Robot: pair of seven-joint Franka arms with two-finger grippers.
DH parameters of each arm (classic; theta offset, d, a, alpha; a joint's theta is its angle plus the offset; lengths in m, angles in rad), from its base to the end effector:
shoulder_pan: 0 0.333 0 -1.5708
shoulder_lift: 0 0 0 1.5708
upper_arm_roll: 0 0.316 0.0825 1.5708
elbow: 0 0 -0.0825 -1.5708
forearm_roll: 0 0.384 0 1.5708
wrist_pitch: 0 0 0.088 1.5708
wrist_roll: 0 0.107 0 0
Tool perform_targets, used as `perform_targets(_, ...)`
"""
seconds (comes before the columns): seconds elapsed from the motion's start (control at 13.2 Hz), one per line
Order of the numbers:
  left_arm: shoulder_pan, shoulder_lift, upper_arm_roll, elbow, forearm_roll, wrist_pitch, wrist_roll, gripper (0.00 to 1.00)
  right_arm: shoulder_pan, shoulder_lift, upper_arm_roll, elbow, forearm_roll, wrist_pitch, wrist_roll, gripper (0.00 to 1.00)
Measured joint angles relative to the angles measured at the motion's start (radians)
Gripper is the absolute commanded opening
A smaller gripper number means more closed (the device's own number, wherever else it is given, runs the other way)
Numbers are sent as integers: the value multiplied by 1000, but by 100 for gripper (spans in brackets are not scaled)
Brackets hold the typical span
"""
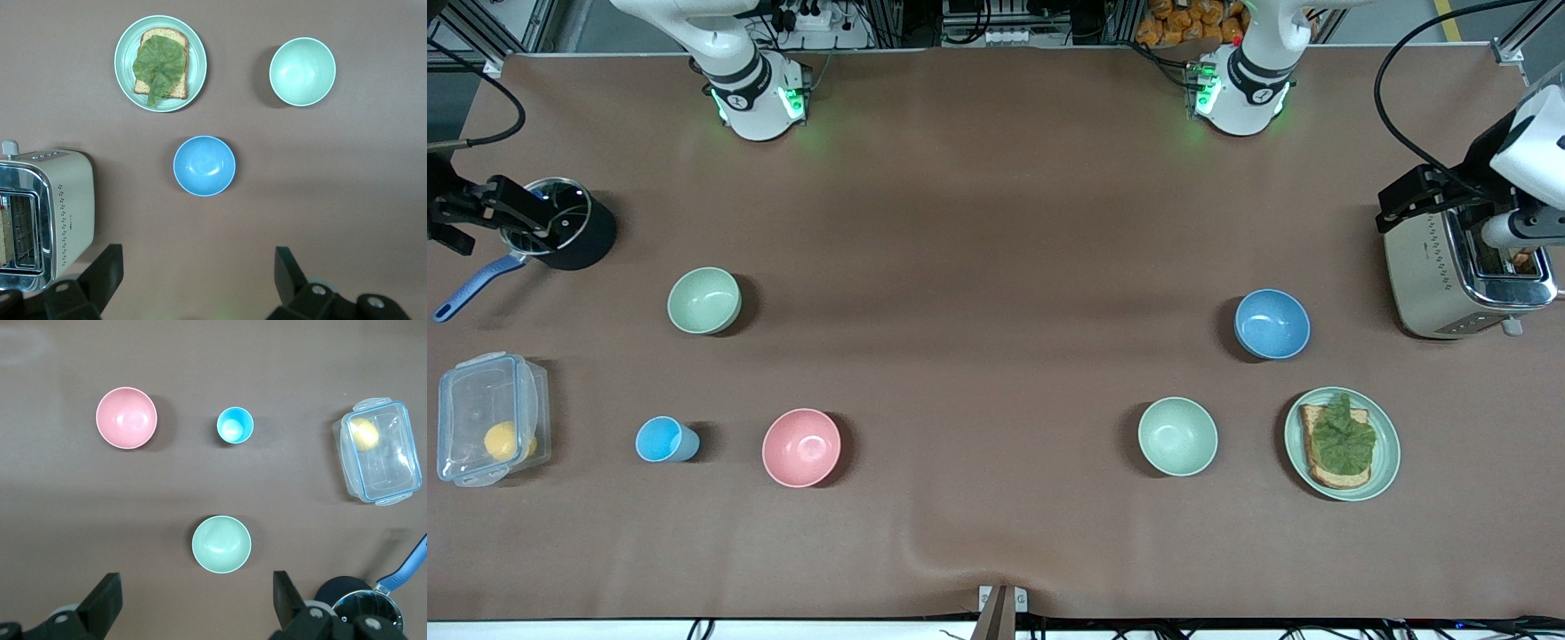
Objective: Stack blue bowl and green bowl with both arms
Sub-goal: 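Reach the right gripper to the green bowl while the left gripper reaches the blue bowl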
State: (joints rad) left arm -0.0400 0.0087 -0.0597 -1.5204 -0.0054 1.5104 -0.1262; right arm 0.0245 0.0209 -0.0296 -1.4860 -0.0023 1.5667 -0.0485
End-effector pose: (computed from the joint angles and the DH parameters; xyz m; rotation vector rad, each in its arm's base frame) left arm 0.5487 -0.0553 0.6381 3.1374 0.0411 -0.0302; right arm 0.5613 -0.0029 0.6525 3.1349 0.0680 0.0936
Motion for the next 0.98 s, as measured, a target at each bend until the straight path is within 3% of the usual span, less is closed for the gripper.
perform_targets(0.45,0,2,2,-1,2,-3,0,100,0,0,-1,0,0,0,0,100)
perform_targets(0.68,25,61,6,-41,13,-2,0,100,0,1,-1,-3,0,-3,0,100)
perform_targets(0.83,69,136,8,-100,14,88,10,100,0,8,-1,-12,0,-8,0,100)
perform_targets(0.98,88,182,9,-218,14,263,16,100,0,19,-2,-32,0,-8,0,100)
